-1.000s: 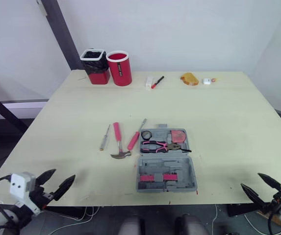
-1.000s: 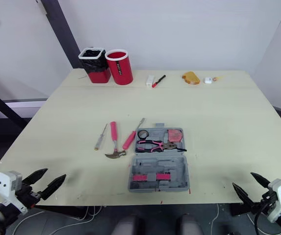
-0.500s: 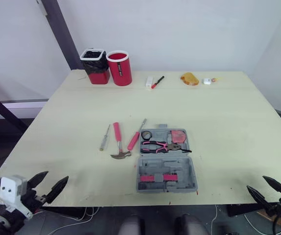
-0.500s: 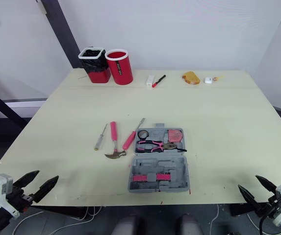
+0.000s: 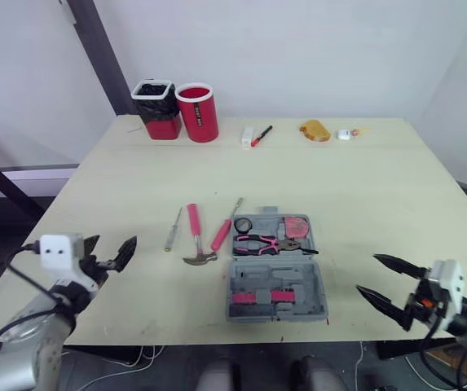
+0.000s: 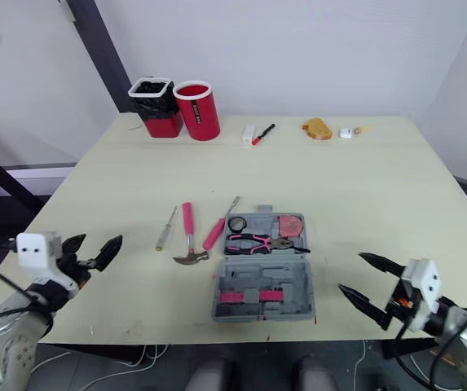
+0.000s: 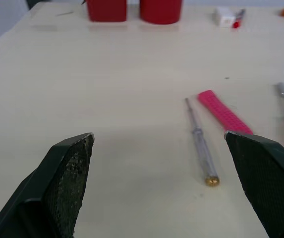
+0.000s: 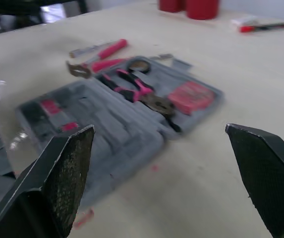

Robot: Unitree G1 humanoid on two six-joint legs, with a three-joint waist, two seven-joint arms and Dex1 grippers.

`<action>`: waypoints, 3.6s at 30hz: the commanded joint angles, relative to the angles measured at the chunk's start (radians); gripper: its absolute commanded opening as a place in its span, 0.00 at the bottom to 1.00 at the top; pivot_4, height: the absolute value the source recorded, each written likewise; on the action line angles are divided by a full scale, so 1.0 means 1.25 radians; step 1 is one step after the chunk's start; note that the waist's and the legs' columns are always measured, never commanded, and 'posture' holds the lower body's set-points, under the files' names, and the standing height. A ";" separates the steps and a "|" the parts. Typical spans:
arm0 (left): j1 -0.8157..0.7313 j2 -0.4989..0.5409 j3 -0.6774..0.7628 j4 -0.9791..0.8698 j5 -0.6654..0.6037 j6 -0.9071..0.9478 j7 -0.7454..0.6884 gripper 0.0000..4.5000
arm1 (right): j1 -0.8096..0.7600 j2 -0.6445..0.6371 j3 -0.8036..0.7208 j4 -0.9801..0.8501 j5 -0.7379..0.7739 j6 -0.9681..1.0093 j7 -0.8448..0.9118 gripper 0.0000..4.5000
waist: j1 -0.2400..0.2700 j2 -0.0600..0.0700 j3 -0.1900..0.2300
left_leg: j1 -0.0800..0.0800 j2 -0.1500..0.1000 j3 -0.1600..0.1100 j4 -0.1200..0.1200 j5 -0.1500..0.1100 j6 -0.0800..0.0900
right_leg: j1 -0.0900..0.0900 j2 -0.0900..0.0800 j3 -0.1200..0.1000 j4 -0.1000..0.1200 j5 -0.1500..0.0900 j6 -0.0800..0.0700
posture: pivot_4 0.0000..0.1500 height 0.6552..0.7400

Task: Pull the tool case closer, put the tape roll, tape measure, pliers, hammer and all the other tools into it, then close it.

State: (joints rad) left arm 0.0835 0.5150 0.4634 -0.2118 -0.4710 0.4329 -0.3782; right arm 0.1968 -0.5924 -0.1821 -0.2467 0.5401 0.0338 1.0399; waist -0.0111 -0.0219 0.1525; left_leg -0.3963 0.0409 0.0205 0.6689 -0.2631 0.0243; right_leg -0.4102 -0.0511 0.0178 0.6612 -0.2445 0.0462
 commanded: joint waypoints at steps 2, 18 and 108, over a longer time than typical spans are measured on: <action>-0.059 -0.015 -0.049 -0.055 0.057 0.059 0.103 1.00 | -0.081 -0.013 0.037 -0.034 0.023 0.033 0.023 0.99 | 0.001 0.000 0.000 | 0.000 0.000 0.000 0.000 0.000 0.000 | 0.000 0.000 0.000 0.000 0.000 0.000 | 1.00 0.97; -0.222 -0.131 -0.220 0.130 0.211 0.085 0.223 1.00 | -0.240 -0.007 0.096 -0.006 0.003 0.091 0.012 0.99 | 0.003 0.000 0.000 | -0.001 -0.001 0.000 0.000 0.000 0.000 | 0.000 0.000 -0.001 0.000 0.000 0.000 | 1.00 0.97; -0.628 0.033 -0.762 0.337 0.334 0.015 -0.687 0.02 | -0.111 -0.039 0.008 0.027 -0.025 -0.022 0.035 1.00 | 0.018 -0.002 0.003 | -0.002 -0.001 0.001 0.001 0.000 0.000 | 0.000 0.002 -0.002 0.000 0.000 0.001 | 1.00 0.97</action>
State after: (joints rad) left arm -0.6862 0.5575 -0.4802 0.2091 -0.0694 0.4714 -1.2266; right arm 0.0551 -0.6266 -0.1345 -0.1939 0.4915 0.0186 1.0830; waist 0.0119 -0.0241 0.1569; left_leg -0.3989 0.0396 0.0222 0.6703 -0.2628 0.0246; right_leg -0.4101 -0.0488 0.0155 0.6613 -0.2442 0.0471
